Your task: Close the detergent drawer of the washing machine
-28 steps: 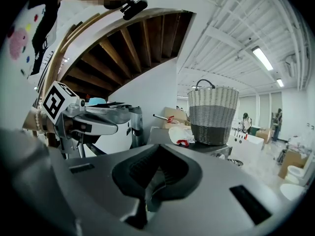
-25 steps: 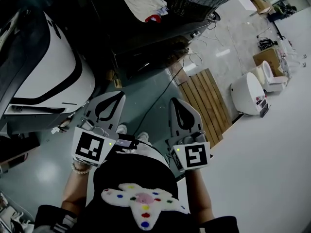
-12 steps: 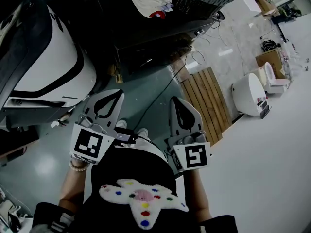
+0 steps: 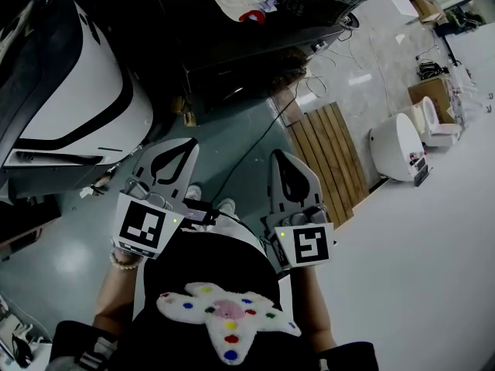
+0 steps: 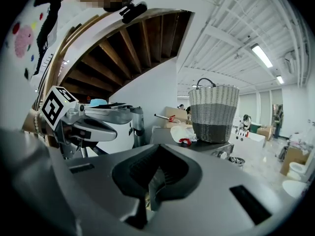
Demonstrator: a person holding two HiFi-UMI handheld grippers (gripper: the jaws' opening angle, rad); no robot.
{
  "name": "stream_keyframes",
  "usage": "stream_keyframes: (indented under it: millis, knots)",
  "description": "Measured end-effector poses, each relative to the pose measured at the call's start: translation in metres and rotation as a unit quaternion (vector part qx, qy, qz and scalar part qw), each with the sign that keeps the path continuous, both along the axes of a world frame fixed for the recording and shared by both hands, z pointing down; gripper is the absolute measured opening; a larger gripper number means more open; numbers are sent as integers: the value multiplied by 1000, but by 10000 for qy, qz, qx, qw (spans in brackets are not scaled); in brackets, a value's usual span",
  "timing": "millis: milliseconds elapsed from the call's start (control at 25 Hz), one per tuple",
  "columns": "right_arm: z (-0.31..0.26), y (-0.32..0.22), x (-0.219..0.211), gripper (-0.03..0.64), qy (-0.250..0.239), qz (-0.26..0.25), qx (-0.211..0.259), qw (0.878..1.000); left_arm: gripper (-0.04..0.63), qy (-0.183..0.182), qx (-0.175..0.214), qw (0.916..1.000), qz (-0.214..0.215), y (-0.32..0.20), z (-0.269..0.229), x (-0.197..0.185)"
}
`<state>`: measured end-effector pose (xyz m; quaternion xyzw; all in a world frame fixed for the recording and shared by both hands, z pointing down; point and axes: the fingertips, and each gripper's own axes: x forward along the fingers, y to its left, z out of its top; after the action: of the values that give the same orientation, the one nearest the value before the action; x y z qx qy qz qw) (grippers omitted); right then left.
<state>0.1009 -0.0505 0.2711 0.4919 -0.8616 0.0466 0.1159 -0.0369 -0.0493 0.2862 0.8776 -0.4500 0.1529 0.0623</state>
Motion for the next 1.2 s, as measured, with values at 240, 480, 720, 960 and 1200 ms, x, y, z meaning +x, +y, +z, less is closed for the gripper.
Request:
stream_keyframes:
  millis: [240, 480, 720, 960, 1200]
  knots:
    - [-3, 4, -5, 3, -193, -63, 46, 9998, 9, -54, 40, 10000, 29, 2, -1, 3]
    - [-3, 6, -5, 3, 4, -17, -103, 9999, 9, -42, 101, 9999, 58, 2, -4, 3]
    - [-8, 9, -14, 3, -237, -159, 33, 9996, 9, -26, 88, 10000, 32, 3, -3, 3]
    - [-4, 9, -10, 3, -45, -97, -76, 9999, 9, 22, 113, 9999, 2, 4, -5, 1]
    - [-2, 11, -11, 3, -14, -129, -124, 9998, 9, 113, -12, 9999, -63, 8, -1, 2]
